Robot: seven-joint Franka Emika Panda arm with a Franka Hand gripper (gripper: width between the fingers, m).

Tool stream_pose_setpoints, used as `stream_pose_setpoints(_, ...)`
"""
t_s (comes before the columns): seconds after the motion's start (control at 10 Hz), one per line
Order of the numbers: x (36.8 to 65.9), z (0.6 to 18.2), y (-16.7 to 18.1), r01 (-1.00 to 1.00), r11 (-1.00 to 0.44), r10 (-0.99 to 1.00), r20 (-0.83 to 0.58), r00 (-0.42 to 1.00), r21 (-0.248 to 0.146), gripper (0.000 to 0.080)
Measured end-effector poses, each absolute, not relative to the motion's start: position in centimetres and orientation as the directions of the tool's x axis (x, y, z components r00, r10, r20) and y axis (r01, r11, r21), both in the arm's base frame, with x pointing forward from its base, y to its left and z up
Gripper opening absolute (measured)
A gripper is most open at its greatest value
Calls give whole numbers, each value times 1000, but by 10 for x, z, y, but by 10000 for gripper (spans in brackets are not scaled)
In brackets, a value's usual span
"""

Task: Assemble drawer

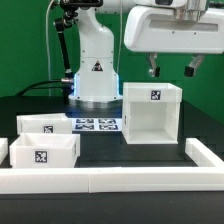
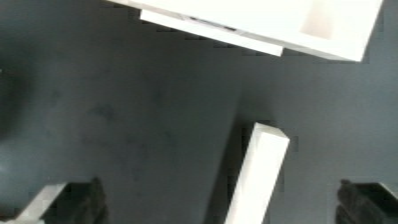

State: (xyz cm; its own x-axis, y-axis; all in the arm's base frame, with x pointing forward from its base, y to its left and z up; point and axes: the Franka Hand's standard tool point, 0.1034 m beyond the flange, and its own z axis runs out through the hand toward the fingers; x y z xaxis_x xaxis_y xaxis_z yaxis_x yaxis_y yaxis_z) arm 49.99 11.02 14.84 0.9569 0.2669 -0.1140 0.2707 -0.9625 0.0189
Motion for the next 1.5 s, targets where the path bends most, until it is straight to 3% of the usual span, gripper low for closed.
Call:
stream_pose_setpoints(0.2,499,148,111,271,-962,267,-115,957,19,649)
stream_pose_setpoints(0.6,448,143,125,218,-975,214,-103,971,30,649)
stream_pose_setpoints(1.0,405,115,141,203,-979,201,-66,977,23,649)
stream_pose_setpoints(1.4,398,97,144,195,-981,193,-90,977,13,649)
stream_pose_setpoints(1.5,400,99,144,194,-981,192,-92,977,15,540)
